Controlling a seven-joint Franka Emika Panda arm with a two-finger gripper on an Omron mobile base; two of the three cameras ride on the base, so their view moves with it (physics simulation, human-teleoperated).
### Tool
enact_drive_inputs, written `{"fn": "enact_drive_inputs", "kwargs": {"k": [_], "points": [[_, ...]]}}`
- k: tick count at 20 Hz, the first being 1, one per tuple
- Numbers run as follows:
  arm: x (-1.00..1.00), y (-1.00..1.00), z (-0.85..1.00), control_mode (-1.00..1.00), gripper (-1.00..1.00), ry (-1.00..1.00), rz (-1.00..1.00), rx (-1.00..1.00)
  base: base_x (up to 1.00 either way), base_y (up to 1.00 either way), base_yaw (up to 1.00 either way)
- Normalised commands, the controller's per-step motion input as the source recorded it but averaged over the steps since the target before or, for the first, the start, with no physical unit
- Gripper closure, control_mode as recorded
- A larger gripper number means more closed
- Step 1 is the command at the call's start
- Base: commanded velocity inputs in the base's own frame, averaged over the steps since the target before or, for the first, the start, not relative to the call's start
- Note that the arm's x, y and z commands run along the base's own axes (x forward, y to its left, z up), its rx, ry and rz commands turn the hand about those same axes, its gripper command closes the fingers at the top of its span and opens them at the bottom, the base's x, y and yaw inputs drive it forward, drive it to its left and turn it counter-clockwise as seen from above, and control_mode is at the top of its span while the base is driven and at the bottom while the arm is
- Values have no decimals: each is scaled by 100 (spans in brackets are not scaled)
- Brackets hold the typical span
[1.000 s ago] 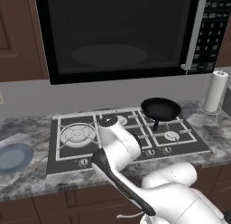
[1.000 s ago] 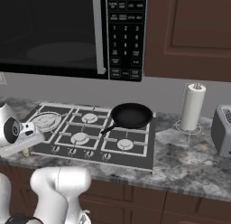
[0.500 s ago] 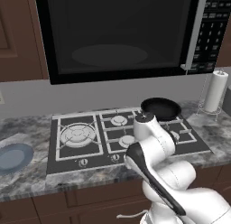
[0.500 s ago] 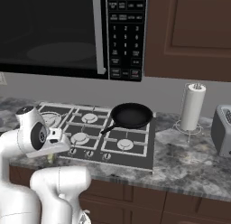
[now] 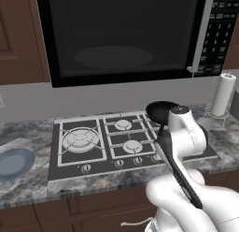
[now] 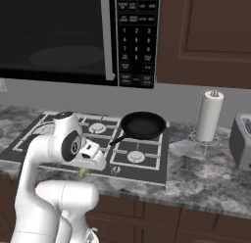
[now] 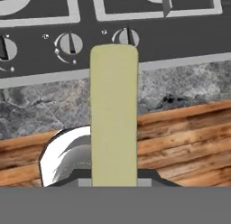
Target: Pick up the butter stick and place it in the pan. Then turn on the burner for the pan.
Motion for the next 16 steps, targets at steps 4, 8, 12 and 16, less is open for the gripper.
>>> {"fn": "enact_drive_inputs", "kwargs": {"k": [4,8,12,16], "points": [[25,-100,8,-100,100,-1,-36,7,0,0,0],[34,-75,3,-100,100,-18,-13,12,0,0,0],[53,-24,0,-100,100,-22,0,6,0,0,0],[63,0,0,-100,100,-19,7,1,0,0,0]]}}
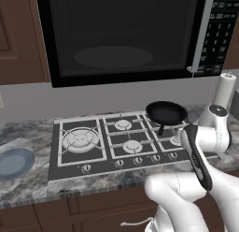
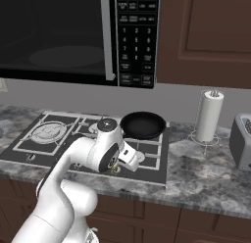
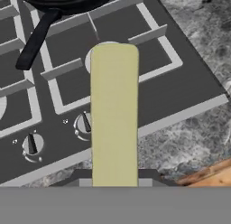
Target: Pick up the butter stick and place it in the pan. Then turn on the burner for the pan.
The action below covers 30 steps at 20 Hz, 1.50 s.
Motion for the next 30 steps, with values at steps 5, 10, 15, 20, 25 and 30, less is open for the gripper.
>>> {"fn": "enact_drive_inputs", "kwargs": {"k": [5,10,15,20,25,30], "points": [[43,-3,0,-100,100,-6,4,0,0,0,0],[21,-16,4,-100,100,0,0,0,0,0,0],[26,-4,18,-100,100,0,0,0,0,0,0],[26,0,30,-100,100,0,0,-1,0,0,0],[15,0,12,-100,100,0,0,-2,0,0,0],[18,0,0,-100,100,-3,0,0,0,0,0]]}}
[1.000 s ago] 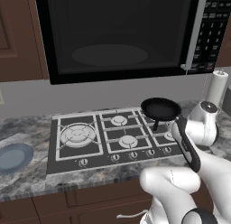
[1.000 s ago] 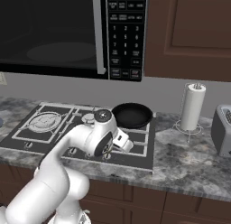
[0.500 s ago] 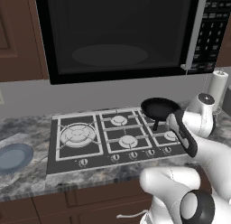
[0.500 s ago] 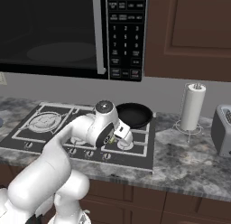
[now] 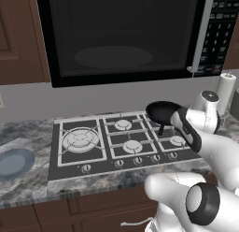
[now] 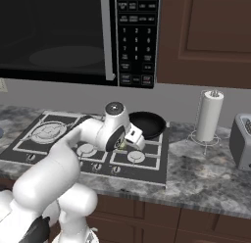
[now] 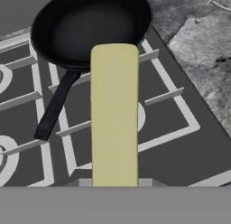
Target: Pick up the butter stick and place it in the pan. Then turn on the burner for the pan.
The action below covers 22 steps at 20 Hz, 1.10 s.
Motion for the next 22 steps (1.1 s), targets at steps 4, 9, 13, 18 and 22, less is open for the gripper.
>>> {"fn": "enact_drive_inputs", "kwargs": {"k": [4,9,13,18,22], "points": [[18,0,0,-100,100,-8,1,0,0,0,0],[15,0,0,-100,100,-6,0,0,0,0,0],[22,0,0,-100,100,-2,0,0,0,0,0],[24,0,4,-100,100,0,0,0,0,0,0],[26,0,16,-100,100,0,0,0,0,0,0]]}}
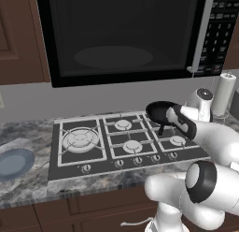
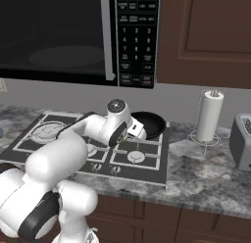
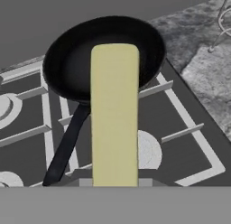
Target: Pick up the butter stick and place it in the pan. Then turn on the burner for the pan.
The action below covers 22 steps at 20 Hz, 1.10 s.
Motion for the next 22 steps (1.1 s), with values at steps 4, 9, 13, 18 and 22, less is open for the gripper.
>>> {"fn": "enact_drive_inputs", "kwargs": {"k": [4,9,13,18,22], "points": [[29,0,19,-100,100,0,0,0,0,0,0],[28,0,9,-100,100,0,0,0,0,0,0],[30,0,0,-100,100,0,0,0,0,0,0],[26,0,-4,-100,100,0,0,0,0,0,0],[18,0,-13,-100,100,0,0,0,0,0,0]]}}
